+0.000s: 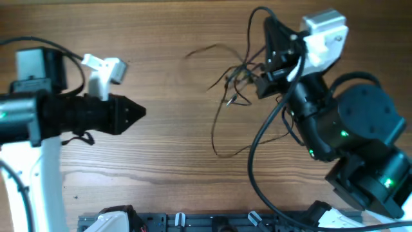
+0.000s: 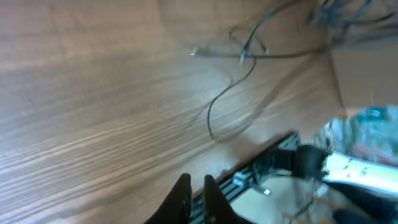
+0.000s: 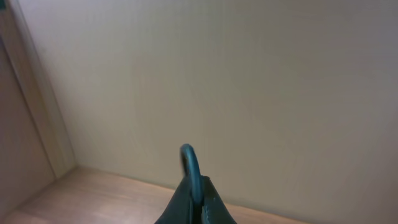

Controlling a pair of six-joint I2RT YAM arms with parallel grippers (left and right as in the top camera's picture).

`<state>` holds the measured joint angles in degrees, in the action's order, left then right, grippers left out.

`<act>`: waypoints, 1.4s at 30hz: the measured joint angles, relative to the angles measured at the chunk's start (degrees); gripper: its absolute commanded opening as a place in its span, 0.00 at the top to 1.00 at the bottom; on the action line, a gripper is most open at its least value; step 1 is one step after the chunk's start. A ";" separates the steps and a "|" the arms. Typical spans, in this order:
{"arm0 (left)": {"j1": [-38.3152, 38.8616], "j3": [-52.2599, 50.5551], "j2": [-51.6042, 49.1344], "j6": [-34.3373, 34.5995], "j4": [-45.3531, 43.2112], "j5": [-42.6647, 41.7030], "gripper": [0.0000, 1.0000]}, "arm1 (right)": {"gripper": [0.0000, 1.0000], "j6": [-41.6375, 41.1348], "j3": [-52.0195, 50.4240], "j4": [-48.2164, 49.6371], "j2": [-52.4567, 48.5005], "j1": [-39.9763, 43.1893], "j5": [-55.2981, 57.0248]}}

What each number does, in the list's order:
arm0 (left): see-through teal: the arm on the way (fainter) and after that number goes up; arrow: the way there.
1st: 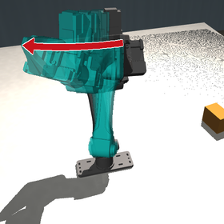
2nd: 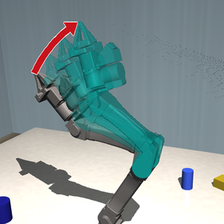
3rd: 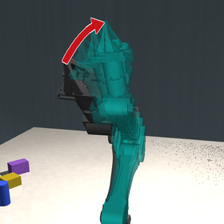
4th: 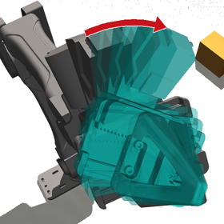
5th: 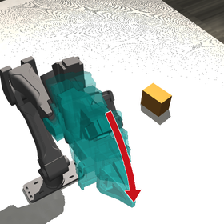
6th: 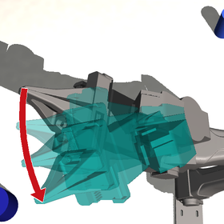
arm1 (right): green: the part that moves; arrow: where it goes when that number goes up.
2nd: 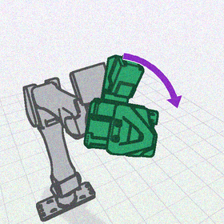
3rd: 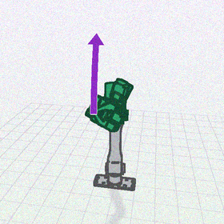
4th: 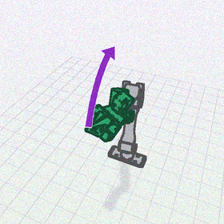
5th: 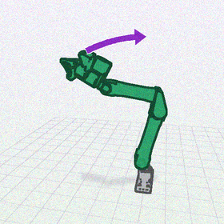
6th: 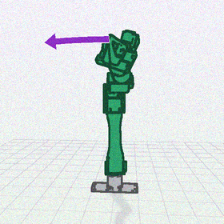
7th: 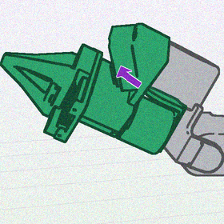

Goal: Untangle cables

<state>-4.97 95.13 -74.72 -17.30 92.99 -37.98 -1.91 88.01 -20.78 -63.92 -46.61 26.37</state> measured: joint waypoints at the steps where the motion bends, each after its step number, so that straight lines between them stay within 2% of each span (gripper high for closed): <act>1: 0.57 -2.45 -0.04 0.09 -1.57 1.14 0.94 | 0.96 0.04 0.00 0.28 0.09 0.00 -0.04; 4: 1.14 -12.31 -0.07 3.04 -12.04 5.92 0.89 | 0.96 0.52 0.00 0.66 1.33 0.00 -0.17; 6: 1.11 -18.78 -0.35 5.01 -17.94 6.86 0.77 | 0.96 0.74 0.00 0.52 3.04 0.00 -0.42; 7: 1.14 -20.28 -0.55 5.27 -18.80 6.64 0.75 | 0.96 0.87 0.00 0.24 3.69 0.00 -0.70; 9: 1.14 -23.04 -0.59 5.88 -21.51 4.44 0.61 | 0.96 1.09 0.04 -1.05 5.22 0.02 -2.58; 12: 1.57 -23.89 -0.59 4.31 -23.06 -3.21 0.40 | 0.96 1.14 0.26 -3.37 4.85 0.04 -8.15; 18: 5.20 -23.93 -0.59 -3.19 -24.61 -21.94 0.39 | 0.96 1.18 0.31 -7.23 -2.93 0.04 -14.23; 24: 13.75 -23.96 -0.59 -9.64 -29.90 -29.92 0.40 | 0.96 1.36 0.28 -7.48 -6.38 0.04 -15.69; 32: 20.39 -23.96 -0.59 -11.06 -32.54 -28.09 0.46 | 0.96 1.36 0.28 -7.52 -5.16 0.04 -16.13; 38: 21.00 -23.96 -0.59 -11.10 -34.38 -24.24 0.50 | 0.96 1.55 0.28 -7.56 -2.58 0.04 -17.40; 42: 21.00 -23.96 -0.59 -8.17 -39.65 -19.23 0.51 | 0.96 1.97 0.28 -9.16 -1.49 0.04 -17.49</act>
<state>16.03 71.18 -75.31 -25.47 53.34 -57.21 0.05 88.29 -29.93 -65.41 -46.57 8.88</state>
